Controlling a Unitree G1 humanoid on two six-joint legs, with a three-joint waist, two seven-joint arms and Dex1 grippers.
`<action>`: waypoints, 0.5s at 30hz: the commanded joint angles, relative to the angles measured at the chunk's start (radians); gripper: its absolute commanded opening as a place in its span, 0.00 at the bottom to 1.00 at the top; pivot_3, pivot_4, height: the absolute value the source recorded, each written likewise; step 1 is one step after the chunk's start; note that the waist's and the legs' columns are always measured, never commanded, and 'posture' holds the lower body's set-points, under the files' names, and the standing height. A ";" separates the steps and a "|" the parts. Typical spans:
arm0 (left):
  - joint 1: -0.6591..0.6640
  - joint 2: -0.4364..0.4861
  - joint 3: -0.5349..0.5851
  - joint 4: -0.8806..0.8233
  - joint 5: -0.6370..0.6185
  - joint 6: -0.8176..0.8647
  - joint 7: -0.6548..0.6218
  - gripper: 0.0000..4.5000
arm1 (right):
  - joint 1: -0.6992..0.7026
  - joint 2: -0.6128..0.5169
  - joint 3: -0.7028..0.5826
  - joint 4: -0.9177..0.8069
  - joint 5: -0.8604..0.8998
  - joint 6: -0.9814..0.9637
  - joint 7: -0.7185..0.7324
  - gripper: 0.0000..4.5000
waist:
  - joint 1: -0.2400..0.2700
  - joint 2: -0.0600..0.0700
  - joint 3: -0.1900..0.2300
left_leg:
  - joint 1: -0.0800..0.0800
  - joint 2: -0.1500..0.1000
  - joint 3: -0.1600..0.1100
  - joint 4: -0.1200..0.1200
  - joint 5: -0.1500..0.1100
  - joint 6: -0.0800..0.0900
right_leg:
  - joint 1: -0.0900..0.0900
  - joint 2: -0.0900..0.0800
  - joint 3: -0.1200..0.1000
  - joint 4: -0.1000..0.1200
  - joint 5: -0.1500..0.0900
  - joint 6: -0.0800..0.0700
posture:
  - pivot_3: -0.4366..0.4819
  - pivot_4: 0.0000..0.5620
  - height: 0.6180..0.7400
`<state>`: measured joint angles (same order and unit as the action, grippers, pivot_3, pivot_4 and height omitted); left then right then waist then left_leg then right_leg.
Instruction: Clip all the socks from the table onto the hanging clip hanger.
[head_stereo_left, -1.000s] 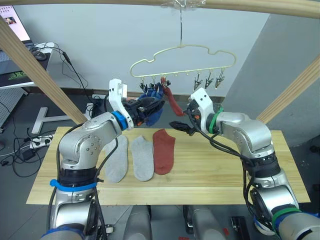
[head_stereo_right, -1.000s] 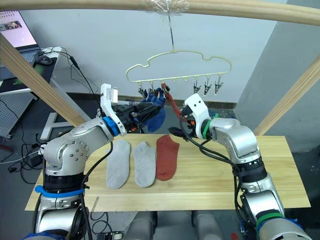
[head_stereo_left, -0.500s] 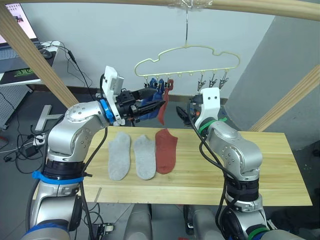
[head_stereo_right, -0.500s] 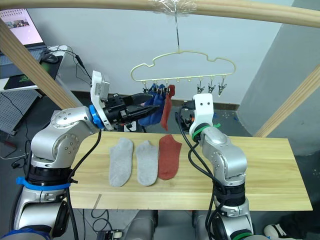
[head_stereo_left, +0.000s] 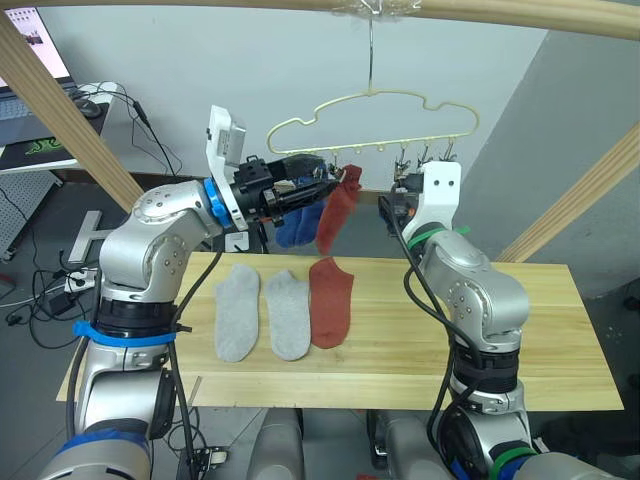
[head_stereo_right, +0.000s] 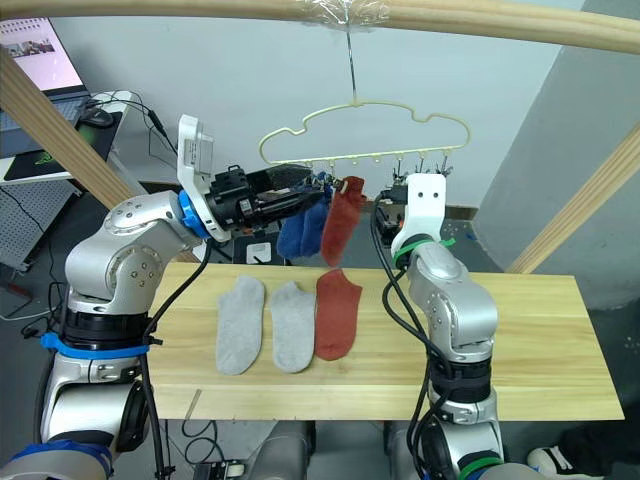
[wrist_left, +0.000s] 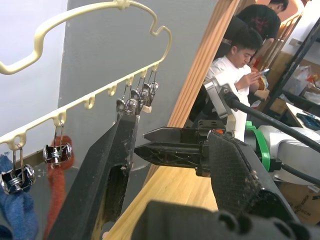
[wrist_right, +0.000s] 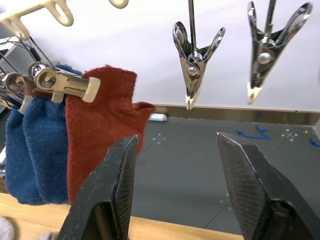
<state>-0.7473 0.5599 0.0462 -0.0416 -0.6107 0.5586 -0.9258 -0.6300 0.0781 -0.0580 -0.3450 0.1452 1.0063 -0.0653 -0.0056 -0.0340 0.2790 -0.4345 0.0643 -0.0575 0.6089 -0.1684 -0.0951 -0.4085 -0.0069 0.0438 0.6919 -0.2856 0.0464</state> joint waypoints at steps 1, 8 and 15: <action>-0.001 -0.006 0.013 -0.037 0.005 -0.024 0.004 0.56 | -0.031 -0.010 -0.004 -0.003 -0.005 -0.042 -0.005 0.58 | 0.000 0.000 0.000 | 0.000 0.000 0.000 0.000 0.000 0.000 | 0.000 0.000 0.000 0.000 0.000 0.000 | 0.55 0.37 1.00; 0.000 -0.010 0.010 -0.034 0.025 -0.033 0.005 0.56 | -0.070 -0.023 -0.010 0.085 -0.009 -0.107 -0.001 0.58 | 0.000 0.000 0.000 | 0.000 0.000 0.000 0.000 0.000 0.000 | 0.000 0.000 0.000 0.000 0.000 0.000 | 0.56 0.38 1.00; 0.002 -0.007 0.017 -0.035 0.038 -0.040 0.010 0.56 | -0.109 -0.042 -0.018 0.163 -0.008 -0.161 0.001 0.54 | 0.000 0.000 0.000 | 0.000 0.000 0.000 0.000 0.000 0.000 | 0.000 0.000 0.000 0.000 0.000 0.000 | 0.58 0.38 1.00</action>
<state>-0.7441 0.5497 0.0461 -0.0418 -0.5727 0.5375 -0.9202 -0.7227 0.0422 -0.0654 -0.1677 0.1367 0.8773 -0.0655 -0.0051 -0.0340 0.2790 -0.4346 0.0642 -0.0573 0.6087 -0.1684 -0.0950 -0.4086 -0.0068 0.0439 0.6917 -0.2856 0.0464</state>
